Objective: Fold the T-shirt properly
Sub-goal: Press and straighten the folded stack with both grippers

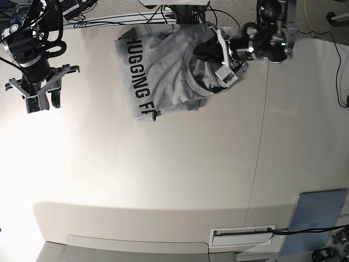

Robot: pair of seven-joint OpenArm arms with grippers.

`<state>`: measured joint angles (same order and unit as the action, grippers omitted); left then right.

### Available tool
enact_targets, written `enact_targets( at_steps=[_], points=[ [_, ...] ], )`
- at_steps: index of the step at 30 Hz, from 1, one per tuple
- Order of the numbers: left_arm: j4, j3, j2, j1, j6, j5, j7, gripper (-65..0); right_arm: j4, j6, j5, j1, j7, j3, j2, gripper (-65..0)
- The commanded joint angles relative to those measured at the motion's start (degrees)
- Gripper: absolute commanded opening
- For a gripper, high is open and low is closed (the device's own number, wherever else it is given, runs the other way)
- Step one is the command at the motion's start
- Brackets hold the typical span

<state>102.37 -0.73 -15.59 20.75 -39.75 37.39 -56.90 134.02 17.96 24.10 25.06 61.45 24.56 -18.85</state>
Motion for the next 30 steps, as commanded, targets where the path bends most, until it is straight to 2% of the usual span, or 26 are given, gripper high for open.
enact_targets(
  at_steps=[1, 4, 7, 10, 13, 16, 18, 21, 26, 30],
  points=[
    [-0.3, 0.9, -1.0, -0.8, 0.1, -2.4, 2.9, -58.1, 1.0, -0.2, 0.3, -0.1, -1.6, 0.2, -0.7, -48.7],
    [-4.3, 2.8, -2.4, -3.6, 3.5, -12.5, 9.6, -58.1, 1.0, -0.2, 1.1, -0.1, -1.7, 0.2, -0.7, -48.7],
    [-8.6, 2.8, -2.5, -7.8, 5.8, -18.7, 14.2, -58.1, 1.0, -0.2, 4.0, -0.1, -1.9, 0.2, -0.7, -49.2],
    [-13.0, 2.9, -2.4, -12.3, 5.6, -19.4, 19.1, -58.1, 1.0, 0.3, 4.7, -0.2, -4.2, -1.4, -0.7, -51.6],
    [-16.9, 2.9, -1.5, -16.8, 3.7, -19.4, 21.2, -58.1, 1.0, 0.2, 1.6, -0.2, -6.1, -6.0, -0.7, -56.0],
    [-18.2, 2.8, -0.5, -20.9, 4.4, -19.4, 21.4, -58.1, -0.4, 0.2, -3.2, -0.7, -8.2, -11.6, -0.7, -56.1],
    [-17.9, 2.7, -0.8, -22.9, 4.4, -18.0, 20.8, -58.1, -2.8, 0.2, -5.3, -1.8, -9.4, -15.0, -0.7, -58.8],
    [-15.1, 1.8, -1.8, -24.3, 5.3, -12.1, 15.7, -58.2, -8.2, -0.1, -7.6, -4.5, -11.9, -19.2, -0.7, -64.2],
    [-7.5, -2.3, -3.7, -22.3, 5.4, -2.0, 7.5, -58.2, -19.1, -1.3, -8.7, -12.0, -16.1, -23.2, -0.7, -65.0],
    [-4.5, -5.6, -3.4, -16.5, 5.2, 0.4, 6.8, -58.2, -27.2, -1.3, -8.7, -18.8, -16.1, -26.3, -0.7, -65.0]
  ],
)
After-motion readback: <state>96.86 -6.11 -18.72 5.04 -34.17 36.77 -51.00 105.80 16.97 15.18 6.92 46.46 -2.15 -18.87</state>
